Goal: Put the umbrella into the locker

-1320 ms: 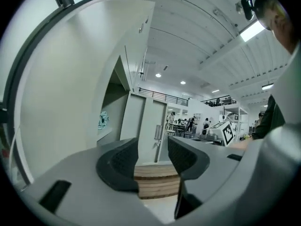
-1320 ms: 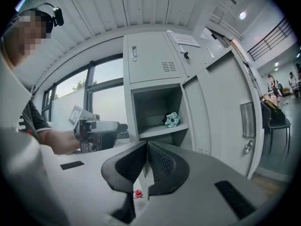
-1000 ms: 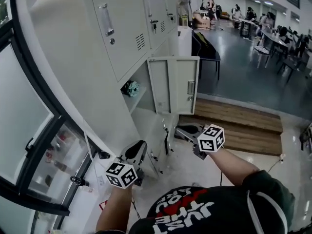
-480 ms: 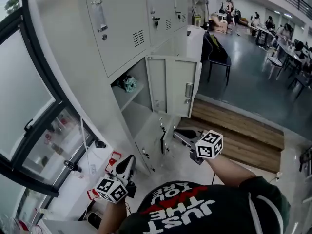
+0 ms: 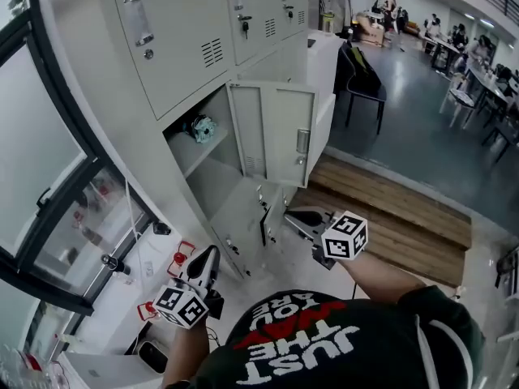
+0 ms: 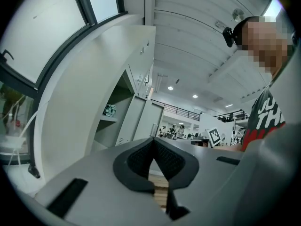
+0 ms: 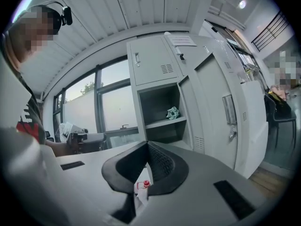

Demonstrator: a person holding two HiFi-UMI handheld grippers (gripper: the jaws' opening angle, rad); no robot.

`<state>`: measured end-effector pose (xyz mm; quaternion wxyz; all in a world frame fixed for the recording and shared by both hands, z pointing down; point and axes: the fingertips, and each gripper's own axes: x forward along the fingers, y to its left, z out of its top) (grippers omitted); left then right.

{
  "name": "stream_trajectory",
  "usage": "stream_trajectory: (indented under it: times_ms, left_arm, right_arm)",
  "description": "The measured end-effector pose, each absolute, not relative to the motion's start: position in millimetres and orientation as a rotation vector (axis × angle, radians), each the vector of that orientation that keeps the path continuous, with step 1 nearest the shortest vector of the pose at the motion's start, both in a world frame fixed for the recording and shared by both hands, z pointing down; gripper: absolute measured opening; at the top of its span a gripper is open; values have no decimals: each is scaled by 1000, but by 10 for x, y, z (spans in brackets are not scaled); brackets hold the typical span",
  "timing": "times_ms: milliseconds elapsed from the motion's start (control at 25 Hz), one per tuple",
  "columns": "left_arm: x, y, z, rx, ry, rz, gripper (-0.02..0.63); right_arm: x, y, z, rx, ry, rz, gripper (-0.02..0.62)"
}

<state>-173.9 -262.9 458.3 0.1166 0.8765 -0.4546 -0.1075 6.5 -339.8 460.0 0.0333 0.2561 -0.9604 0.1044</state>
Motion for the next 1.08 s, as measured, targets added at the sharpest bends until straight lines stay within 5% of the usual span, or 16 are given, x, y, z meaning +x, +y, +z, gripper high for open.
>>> stream_trajectory:
  times_ms: [1080]
  left_arm:
    - [-1816, -2659, 4692, 2544, -1322, -278, 8]
  right_arm:
    - [-24, -3396, 4691, 773, -2923, 286, 32]
